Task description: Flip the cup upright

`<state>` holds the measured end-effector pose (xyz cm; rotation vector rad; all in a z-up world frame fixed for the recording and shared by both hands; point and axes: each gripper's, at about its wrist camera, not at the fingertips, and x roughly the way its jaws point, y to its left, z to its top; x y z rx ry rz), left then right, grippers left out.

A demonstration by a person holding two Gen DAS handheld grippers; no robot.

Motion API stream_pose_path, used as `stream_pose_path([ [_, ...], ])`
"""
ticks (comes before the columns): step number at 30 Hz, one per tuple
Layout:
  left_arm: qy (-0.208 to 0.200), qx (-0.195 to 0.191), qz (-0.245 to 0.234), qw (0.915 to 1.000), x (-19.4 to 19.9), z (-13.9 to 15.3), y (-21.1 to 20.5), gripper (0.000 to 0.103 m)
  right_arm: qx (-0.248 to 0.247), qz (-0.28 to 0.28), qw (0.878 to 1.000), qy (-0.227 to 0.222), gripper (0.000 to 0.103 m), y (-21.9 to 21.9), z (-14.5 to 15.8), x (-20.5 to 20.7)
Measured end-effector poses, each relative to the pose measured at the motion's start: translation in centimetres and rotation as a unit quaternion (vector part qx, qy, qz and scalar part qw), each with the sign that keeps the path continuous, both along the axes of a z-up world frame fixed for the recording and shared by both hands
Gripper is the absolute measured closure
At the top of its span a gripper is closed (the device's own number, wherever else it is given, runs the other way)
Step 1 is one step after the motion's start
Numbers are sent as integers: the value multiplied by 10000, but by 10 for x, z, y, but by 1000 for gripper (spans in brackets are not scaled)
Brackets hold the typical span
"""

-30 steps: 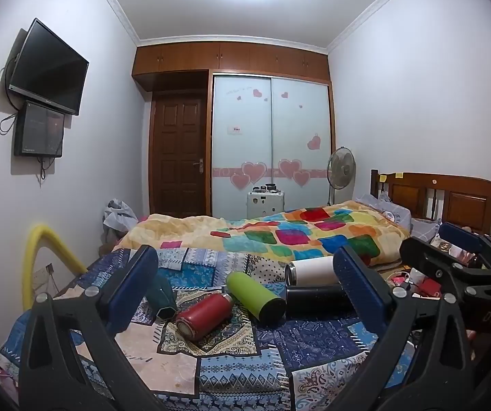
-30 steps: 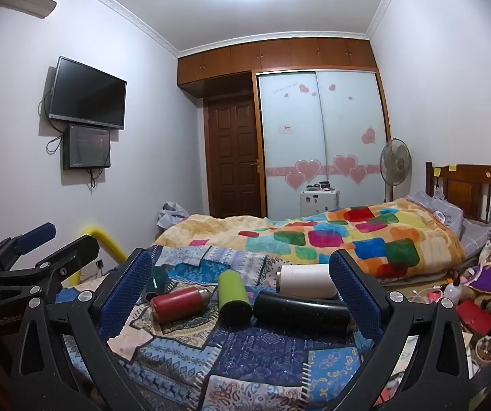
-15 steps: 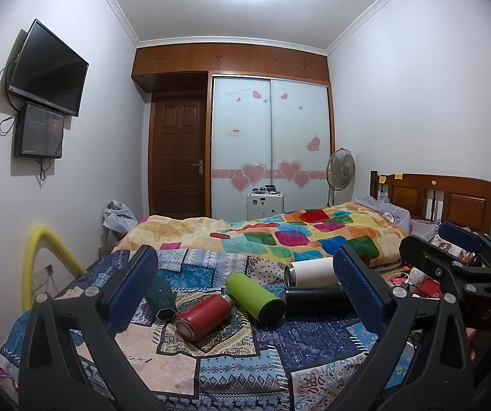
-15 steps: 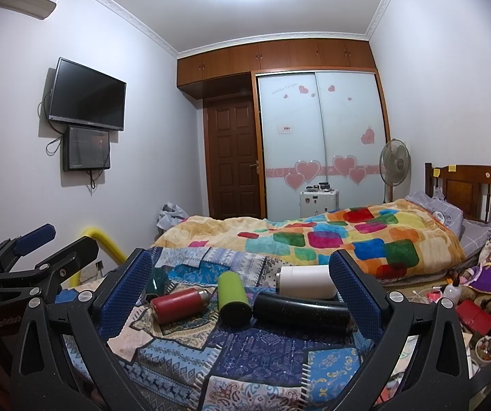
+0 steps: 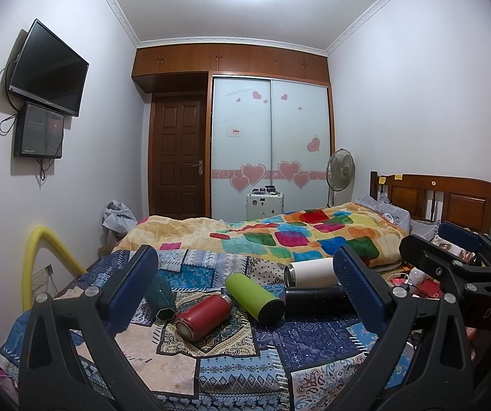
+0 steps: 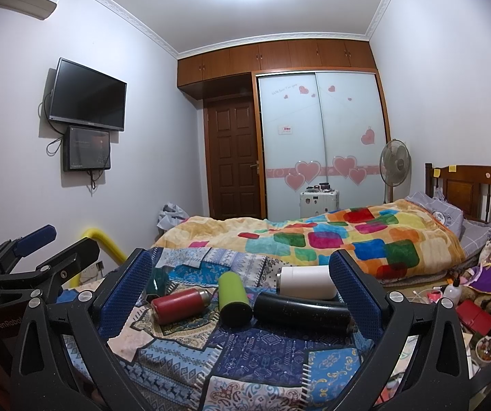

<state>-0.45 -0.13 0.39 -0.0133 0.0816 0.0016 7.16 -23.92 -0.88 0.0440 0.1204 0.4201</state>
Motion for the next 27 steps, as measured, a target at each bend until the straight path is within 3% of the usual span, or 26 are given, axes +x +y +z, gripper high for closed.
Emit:
stream_pose_path([
  [27,-43,-22,10,10000,-4,4,1,0,18,39,10000,-54,0,4,4,-3],
])
